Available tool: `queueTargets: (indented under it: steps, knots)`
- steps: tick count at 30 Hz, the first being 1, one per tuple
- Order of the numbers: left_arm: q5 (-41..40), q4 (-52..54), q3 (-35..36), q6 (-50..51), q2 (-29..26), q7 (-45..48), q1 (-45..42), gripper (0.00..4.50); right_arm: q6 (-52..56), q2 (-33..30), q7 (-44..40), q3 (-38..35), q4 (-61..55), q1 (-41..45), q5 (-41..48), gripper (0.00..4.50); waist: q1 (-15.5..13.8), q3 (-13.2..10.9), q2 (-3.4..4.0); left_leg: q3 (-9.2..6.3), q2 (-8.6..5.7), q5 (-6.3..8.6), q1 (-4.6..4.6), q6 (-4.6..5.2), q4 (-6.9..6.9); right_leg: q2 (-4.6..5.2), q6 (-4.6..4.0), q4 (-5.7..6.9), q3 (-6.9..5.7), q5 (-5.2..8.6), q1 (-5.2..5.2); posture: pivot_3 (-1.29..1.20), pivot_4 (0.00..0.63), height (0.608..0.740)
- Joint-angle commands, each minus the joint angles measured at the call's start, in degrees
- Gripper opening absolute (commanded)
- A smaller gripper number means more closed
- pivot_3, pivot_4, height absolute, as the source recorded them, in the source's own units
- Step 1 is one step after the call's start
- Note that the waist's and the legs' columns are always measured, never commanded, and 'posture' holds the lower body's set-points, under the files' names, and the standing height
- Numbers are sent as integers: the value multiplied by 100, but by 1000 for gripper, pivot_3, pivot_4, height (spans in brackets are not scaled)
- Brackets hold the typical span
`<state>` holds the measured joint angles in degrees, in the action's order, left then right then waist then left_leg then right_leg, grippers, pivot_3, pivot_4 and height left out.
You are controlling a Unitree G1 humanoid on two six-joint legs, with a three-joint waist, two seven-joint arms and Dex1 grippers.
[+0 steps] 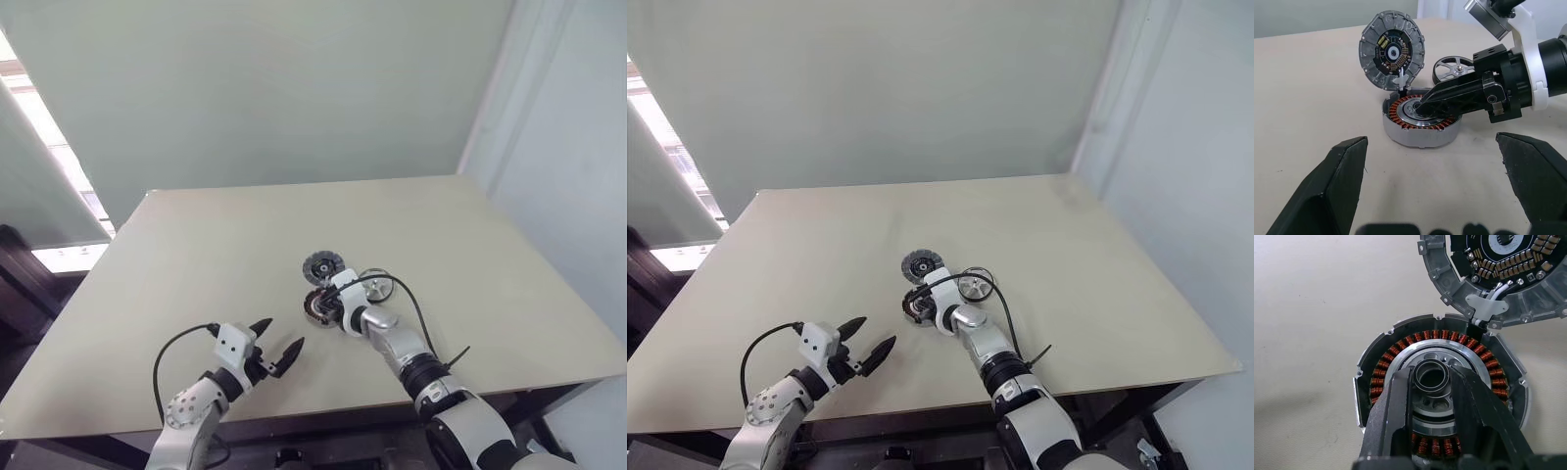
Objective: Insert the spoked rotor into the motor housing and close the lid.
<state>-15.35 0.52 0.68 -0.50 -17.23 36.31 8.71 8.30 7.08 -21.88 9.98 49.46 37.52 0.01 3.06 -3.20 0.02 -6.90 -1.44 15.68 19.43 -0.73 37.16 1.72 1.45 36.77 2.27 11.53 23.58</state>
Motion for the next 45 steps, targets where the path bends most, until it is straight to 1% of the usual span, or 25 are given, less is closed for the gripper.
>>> queueTargets:
  steps: [1, 45]
  knots:
    - [-27, 177, 17, -102, -20, 24, -77, 4500, -112, -1, -5, -54, -77, 137, -19, 809, 0, 0, 0, 0, 0, 0, 0, 0, 0, 0, 0, 0, 0, 0, 0, 0, 0, 740]
    - [-18, 242, -29, -72, -15, 21, -49, 4500, -237, 6, 65, -88, 88, 126, -89, 809, 0, 1, 5, 0, 0, 0, -3, 0, 0, 0, -1, 1, 0, 0, -2, 0, 0, 740]
